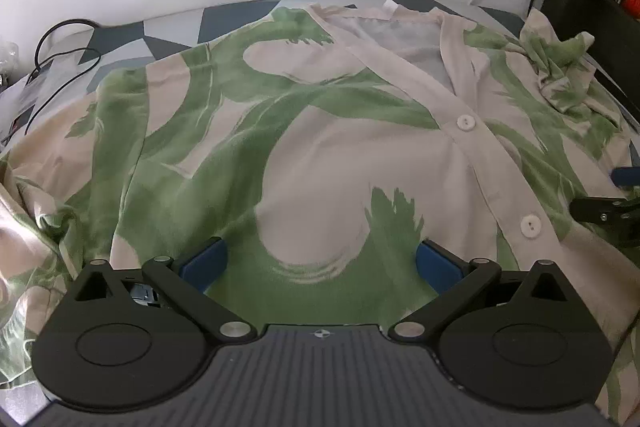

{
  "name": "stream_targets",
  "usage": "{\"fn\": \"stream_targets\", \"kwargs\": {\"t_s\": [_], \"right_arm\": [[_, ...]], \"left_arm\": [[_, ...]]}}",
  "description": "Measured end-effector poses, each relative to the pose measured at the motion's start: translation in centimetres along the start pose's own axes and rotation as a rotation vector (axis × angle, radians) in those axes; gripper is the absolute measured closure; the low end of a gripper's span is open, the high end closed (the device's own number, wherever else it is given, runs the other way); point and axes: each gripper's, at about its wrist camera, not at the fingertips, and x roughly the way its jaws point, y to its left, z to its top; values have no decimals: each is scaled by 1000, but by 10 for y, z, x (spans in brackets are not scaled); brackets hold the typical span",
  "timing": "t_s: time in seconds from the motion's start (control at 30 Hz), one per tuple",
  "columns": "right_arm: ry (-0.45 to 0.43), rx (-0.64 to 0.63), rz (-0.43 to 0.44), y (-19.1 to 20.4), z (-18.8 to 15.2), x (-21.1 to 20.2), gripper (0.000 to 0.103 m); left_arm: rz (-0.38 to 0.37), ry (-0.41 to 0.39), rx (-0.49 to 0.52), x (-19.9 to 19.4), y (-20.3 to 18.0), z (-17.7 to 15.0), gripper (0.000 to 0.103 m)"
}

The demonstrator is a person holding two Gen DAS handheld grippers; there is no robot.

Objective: Fold clothes

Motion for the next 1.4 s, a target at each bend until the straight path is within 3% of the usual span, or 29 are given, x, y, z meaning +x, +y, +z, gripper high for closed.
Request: {"fn": "stream_targets", "kwargs": {"t_s": [0.37, 1.4], "right_arm": [[-45, -32, -3, 14, 20, 14, 1], [-98, 22, -60, 17, 72, 64, 1]], "left_arm": [[-11, -51, 26, 3, 8, -1, 0], [39, -205, 9, 47, 16, 42, 0]]}}
